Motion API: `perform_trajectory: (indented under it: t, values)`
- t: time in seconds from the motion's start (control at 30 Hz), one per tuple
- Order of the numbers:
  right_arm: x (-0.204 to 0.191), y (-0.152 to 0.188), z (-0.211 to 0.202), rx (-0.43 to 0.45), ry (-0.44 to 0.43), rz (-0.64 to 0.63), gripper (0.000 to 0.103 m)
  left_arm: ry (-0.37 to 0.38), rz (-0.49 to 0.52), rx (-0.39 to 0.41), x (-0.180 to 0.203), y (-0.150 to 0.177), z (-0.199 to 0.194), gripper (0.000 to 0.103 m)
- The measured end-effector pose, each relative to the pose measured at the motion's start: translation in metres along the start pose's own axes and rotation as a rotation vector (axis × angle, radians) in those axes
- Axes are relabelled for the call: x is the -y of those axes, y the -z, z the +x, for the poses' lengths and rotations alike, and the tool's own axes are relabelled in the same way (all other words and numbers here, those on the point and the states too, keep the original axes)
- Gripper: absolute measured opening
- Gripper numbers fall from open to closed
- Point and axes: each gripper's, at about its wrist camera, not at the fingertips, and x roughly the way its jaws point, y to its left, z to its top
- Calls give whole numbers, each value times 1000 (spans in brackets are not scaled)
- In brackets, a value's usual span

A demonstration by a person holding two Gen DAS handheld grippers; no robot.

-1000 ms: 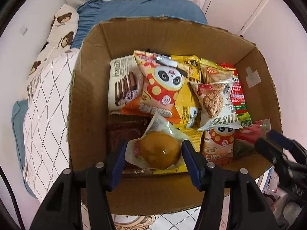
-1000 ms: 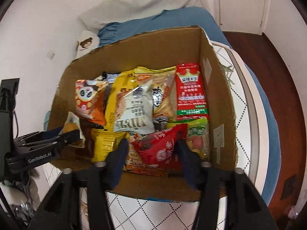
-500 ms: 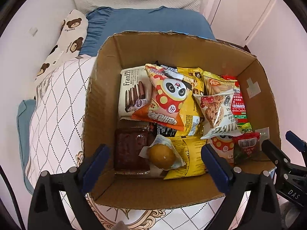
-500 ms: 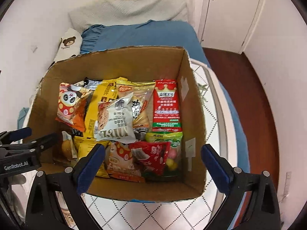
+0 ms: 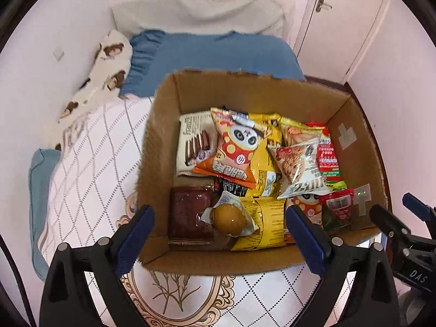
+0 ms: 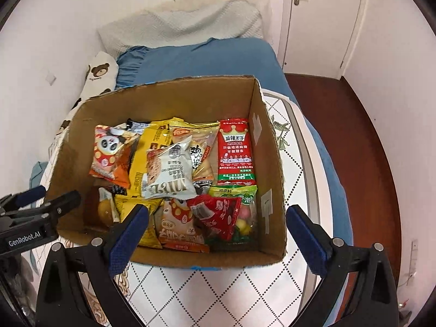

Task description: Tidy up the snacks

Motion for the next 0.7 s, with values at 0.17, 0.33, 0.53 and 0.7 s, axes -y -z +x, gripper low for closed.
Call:
perform_trajectory:
  t: [0.17,0.33,0.53,0.7]
  values:
    - [-3,14,-32,68,-2,-24,102,-3,8,89,3,18,-37,98]
    - [-3,31,-74,147,-15,-38,102,-9,-7,165,5,41,-74,98]
    - [-5,60,-119,215,-27,-62,102,-18,-5,254,7,69,-117,98]
    - [-5,79,-152,259,-41,-64,102,-9,0,295,7,91,-147,98]
